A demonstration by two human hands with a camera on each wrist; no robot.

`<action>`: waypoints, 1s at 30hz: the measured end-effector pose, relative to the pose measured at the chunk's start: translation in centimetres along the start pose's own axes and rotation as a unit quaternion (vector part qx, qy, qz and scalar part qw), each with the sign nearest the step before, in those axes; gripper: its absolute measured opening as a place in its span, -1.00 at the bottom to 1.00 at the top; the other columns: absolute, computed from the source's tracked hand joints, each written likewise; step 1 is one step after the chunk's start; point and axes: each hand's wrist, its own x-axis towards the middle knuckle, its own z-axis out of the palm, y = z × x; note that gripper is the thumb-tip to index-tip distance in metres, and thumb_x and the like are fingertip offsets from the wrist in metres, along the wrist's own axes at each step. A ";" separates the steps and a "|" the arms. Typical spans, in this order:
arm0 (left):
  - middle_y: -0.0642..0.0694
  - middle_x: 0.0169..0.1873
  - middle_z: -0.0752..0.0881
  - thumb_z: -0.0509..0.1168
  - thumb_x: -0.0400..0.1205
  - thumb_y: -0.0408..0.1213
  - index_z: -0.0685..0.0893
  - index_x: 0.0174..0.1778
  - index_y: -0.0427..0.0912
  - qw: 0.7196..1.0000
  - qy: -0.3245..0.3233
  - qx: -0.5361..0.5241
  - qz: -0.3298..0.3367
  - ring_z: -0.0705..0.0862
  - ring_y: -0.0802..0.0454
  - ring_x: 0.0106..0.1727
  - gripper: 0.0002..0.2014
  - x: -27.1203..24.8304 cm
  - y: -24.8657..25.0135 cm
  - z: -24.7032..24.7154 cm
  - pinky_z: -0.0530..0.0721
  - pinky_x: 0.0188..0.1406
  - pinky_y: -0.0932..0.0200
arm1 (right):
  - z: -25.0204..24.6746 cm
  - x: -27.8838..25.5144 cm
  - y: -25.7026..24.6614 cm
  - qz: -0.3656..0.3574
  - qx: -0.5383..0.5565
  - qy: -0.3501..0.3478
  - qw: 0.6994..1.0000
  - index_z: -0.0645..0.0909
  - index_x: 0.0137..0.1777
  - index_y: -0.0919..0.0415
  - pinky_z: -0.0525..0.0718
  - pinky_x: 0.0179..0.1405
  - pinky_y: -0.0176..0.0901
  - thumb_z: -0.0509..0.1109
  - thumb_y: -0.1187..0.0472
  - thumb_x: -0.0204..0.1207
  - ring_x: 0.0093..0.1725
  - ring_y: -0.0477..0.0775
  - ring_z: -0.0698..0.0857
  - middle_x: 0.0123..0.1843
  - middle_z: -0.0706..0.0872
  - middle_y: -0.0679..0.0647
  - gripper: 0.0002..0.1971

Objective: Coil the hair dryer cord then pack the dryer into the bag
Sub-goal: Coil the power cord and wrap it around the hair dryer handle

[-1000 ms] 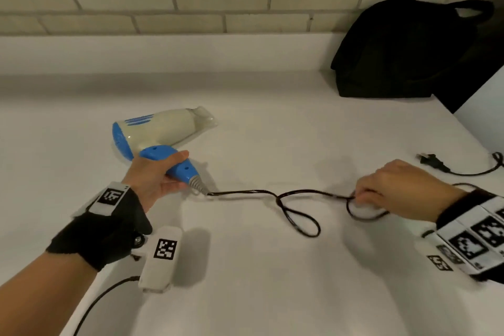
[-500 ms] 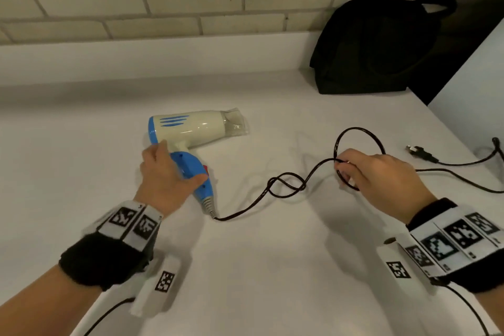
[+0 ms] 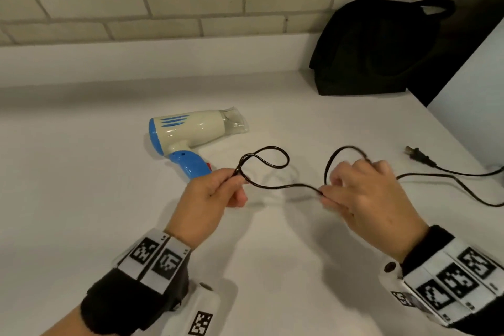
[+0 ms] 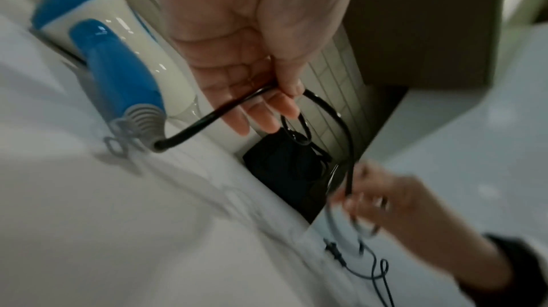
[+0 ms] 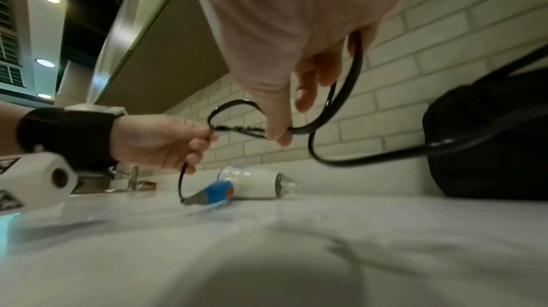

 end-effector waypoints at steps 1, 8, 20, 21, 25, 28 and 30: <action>0.13 -0.64 0.68 0.16 0.61 -0.38 0.68 -0.33 -0.20 1.000 -0.001 -0.002 0.005 0.61 0.31 -0.50 -0.75 -0.2 0.2 0.0 0.49 -0.45 0.59 | 0.9 -0.2 -0.1 -0.039 0.007 -0.033 0.999 0.66 -0.37 -0.03 0.09 -0.31 -0.12 0.25 0.05 0.40 -0.29 -0.01 0.44 -0.35 0.64 -0.07 -0.80; 0.18 -0.57 0.59 0.08 0.50 0.07 0.57 -0.30 -0.01 0.956 -0.109 0.184 0.203 0.58 0.23 -0.31 -0.72 -2.5 0.6 0.4 0.45 -0.29 0.55 | 1.8 4.6 -0.4 -0.087 -0.039 -0.281 0.955 0.68 -0.20 0.03 0.06 -0.15 -0.13 0.31 0.00 0.44 -0.16 0.08 0.64 -0.23 0.76 -0.04 -0.83; -0.17 -0.27 0.75 0.08 0.61 0.02 0.64 -0.23 -0.09 0.946 -0.132 0.293 0.032 0.67 -0.08 -0.21 -0.67 -2.8 -2.5 -1.3 0.64 -0.06 0.06 | -4.2 11.0 0.2 0.126 0.414 -0.097 0.896 0.64 -0.34 0.13 0.62 -0.19 -0.04 0.48 0.05 0.34 -0.30 0.07 0.70 -0.38 0.81 -0.06 -0.83; -0.22 -0.26 0.75 0.11 0.62 -0.01 0.65 -0.28 -0.02 0.955 -0.110 0.274 0.006 0.67 -0.11 -0.20 -0.71 -2.6 -2.5 -1.5 0.64 -0.04 0.07 | -5.0 10.2 0.6 0.112 0.440 -0.094 0.886 0.65 -0.34 0.18 0.64 -0.15 -0.08 0.51 0.09 0.30 -0.23 0.14 0.73 -0.38 0.81 -0.02 -0.83; 0.06 -0.48 0.61 0.18 0.62 -0.28 0.62 -0.40 0.08 0.985 0.018 0.158 -0.068 0.51 0.16 -0.44 -0.71 -1.5 -2.5 -3.1 0.45 -0.47 0.54 | -6.0 5.9 4.3 0.077 0.473 -0.154 0.864 0.71 -0.39 0.12 0.62 -0.18 -0.37 0.56 -0.13 0.06 -0.24 0.04 0.72 -0.29 0.79 0.04 -0.68; 0.12 -0.75 0.36 0.13 0.65 -0.29 0.63 -0.38 -0.10 0.989 0.063 0.049 -0.121 0.28 0.20 -0.74 -0.71 -1.0 -2.0 -3.6 0.25 -0.77 0.46 | -3.8 2.8 6.3 0.081 0.339 -0.306 0.886 0.65 -0.46 -0.15 0.46 0.11 -0.45 0.53 -0.30 0.00 -0.11 -0.17 0.68 -0.22 0.77 -0.22 -0.71; 0.10 -0.75 0.33 0.11 0.65 -0.29 0.62 -0.35 -0.13 0.991 0.060 0.002 -0.119 0.23 0.22 -0.77 -0.72 -0.9 -1.4 -3.1 0.20 -0.80 0.40 | -1.8 1.4 6.1 0.053 0.100 -0.371 0.922 0.49 -0.46 -0.15 0.08 0.30 -0.23 0.48 -0.14 0.24 0.00 -0.23 0.53 -0.13 0.72 -0.26 -0.76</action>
